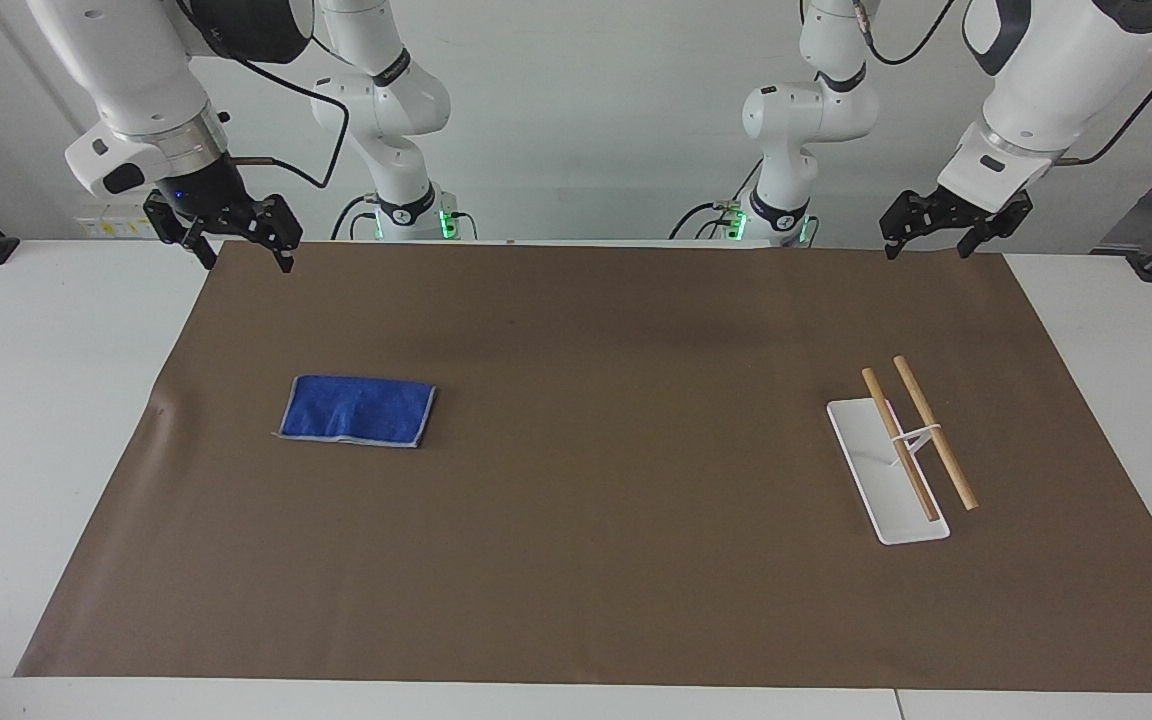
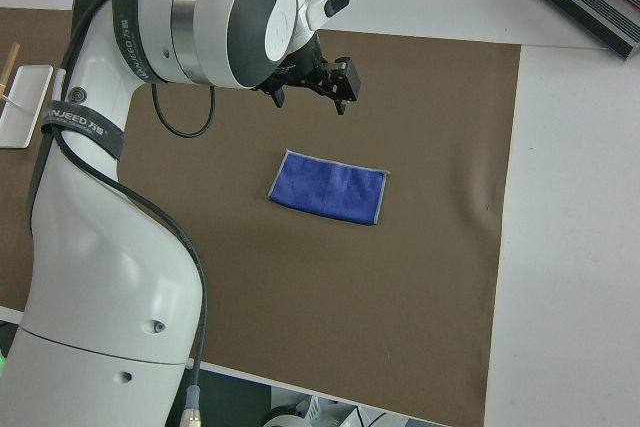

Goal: Right arm passes towel to left arm to hang

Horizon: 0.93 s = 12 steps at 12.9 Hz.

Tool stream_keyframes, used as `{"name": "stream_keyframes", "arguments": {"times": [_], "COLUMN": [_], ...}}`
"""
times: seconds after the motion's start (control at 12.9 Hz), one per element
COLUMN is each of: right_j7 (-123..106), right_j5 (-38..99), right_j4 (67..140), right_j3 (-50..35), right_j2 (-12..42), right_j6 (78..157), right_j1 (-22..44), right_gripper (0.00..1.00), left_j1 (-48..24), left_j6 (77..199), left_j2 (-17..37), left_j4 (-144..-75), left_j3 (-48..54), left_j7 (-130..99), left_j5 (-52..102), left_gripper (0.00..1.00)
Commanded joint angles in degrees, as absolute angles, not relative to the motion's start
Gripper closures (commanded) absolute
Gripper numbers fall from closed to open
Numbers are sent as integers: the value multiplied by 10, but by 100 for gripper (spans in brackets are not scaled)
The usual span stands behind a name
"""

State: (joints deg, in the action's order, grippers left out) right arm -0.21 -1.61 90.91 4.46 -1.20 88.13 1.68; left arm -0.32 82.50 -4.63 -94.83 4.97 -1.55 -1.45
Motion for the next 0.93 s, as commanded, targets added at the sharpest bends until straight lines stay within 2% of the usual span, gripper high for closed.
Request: {"name": "stream_keyframes", "arguments": {"times": [0.0,0.85], "right_j7": [-6,-11], "right_j5": [-25,-25], "right_j4": [925,931], "right_j3": [42,43], "right_j2": [-26,-31], "right_j6": [882,875], "right_j1": [16,12], "right_gripper": [0,0], "left_j1": [2,2], "left_j6": [838,838], "left_j2": [-61,-61], "left_j4": [-966,-966], "left_j3": [51,51], "left_j7": [-16,-15], "left_j5": [-8,-8], "left_gripper": [0,0]}}
